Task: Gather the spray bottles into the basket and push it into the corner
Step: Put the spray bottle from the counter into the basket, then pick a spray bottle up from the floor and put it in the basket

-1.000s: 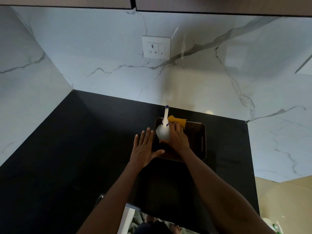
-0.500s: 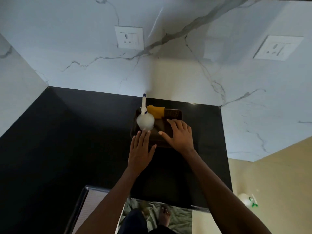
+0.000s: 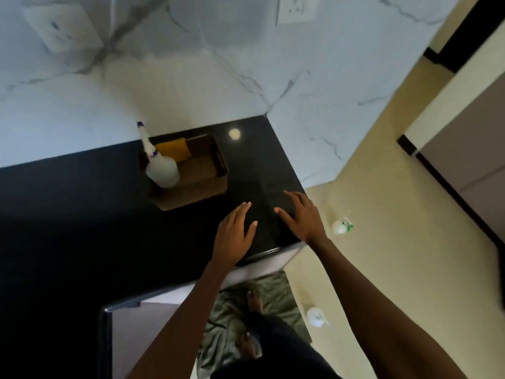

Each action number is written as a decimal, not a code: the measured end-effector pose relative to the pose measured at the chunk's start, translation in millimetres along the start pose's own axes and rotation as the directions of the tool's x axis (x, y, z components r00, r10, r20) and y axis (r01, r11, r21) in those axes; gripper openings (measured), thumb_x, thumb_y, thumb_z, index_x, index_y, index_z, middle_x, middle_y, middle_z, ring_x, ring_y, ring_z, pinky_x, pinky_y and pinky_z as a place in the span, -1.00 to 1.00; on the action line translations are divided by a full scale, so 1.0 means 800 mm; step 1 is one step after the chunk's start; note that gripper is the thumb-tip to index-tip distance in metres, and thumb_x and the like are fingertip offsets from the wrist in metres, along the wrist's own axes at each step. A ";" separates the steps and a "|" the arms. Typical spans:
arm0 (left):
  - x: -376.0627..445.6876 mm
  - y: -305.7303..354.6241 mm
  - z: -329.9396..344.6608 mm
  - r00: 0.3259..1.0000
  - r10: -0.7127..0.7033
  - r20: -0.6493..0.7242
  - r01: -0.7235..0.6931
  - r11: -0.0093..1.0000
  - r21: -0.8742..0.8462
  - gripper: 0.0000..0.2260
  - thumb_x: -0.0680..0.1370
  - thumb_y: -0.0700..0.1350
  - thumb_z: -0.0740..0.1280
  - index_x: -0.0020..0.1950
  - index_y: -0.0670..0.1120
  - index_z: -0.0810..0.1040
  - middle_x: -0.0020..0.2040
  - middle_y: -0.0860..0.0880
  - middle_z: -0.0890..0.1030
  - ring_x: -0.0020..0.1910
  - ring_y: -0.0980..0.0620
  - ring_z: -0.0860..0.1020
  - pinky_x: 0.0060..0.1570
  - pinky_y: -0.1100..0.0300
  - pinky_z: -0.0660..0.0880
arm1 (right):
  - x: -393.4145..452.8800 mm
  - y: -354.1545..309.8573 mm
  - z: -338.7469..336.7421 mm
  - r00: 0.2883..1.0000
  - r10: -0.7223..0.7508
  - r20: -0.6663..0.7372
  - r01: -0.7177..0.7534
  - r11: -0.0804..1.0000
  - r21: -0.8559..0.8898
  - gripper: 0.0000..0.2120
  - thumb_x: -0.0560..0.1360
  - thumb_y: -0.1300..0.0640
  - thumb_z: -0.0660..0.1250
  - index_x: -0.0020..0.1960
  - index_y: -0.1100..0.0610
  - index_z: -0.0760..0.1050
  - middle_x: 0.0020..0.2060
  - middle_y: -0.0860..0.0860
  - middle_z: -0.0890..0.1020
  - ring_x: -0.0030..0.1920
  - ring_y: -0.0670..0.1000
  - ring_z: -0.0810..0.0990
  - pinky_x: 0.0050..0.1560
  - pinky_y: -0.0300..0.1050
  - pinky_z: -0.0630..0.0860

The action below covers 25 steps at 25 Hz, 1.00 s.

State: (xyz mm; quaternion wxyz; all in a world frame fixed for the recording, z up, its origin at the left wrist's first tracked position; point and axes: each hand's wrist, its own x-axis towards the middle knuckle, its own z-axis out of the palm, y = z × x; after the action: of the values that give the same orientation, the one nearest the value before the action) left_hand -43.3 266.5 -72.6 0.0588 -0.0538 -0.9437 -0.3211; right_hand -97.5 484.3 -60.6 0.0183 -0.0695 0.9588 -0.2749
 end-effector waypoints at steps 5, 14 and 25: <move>-0.044 0.072 0.061 0.984 0.075 0.164 -0.042 0.980 -0.192 -0.66 0.64 -0.07 0.27 0.42 -0.05 0.48 0.35 -0.05 0.58 0.32 -0.05 0.55 0.28 0.06 0.47 | -0.092 0.067 -0.033 0.962 0.271 0.039 -0.274 0.954 0.125 -0.42 0.57 -0.24 0.31 0.50 0.01 0.36 0.42 0.06 0.44 0.33 0.11 0.53 0.27 0.13 0.53; -0.103 0.135 0.183 0.845 -0.006 0.534 0.110 0.980 -0.163 -0.62 0.66 -0.01 0.24 0.49 0.03 0.37 0.43 0.00 0.51 0.38 -0.03 0.50 0.35 0.05 0.45 | -0.194 0.192 -0.064 0.848 0.501 0.177 -0.522 0.846 0.108 -0.47 0.58 -0.25 0.29 0.45 -0.02 0.41 0.34 0.02 0.51 0.18 0.07 0.62 0.23 0.07 0.54; -0.124 0.169 0.469 0.684 -0.469 0.559 0.539 0.841 0.047 -0.49 0.61 -0.13 0.29 0.56 -0.05 0.28 0.49 -0.13 0.42 0.42 -0.15 0.45 0.39 -0.03 0.38 | -0.157 0.472 -0.010 0.758 0.368 0.539 -0.392 0.917 -0.074 -0.50 0.60 -0.20 0.28 0.47 -0.02 0.40 0.33 -0.01 0.56 0.27 0.05 0.57 0.24 0.00 0.47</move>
State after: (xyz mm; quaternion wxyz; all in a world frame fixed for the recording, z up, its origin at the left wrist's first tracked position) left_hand 44.4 596.7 -301.1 -0.3085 0.1149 -0.8762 -0.3520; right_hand -20.4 823.5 -254.7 0.3455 0.0519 0.9015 -0.2553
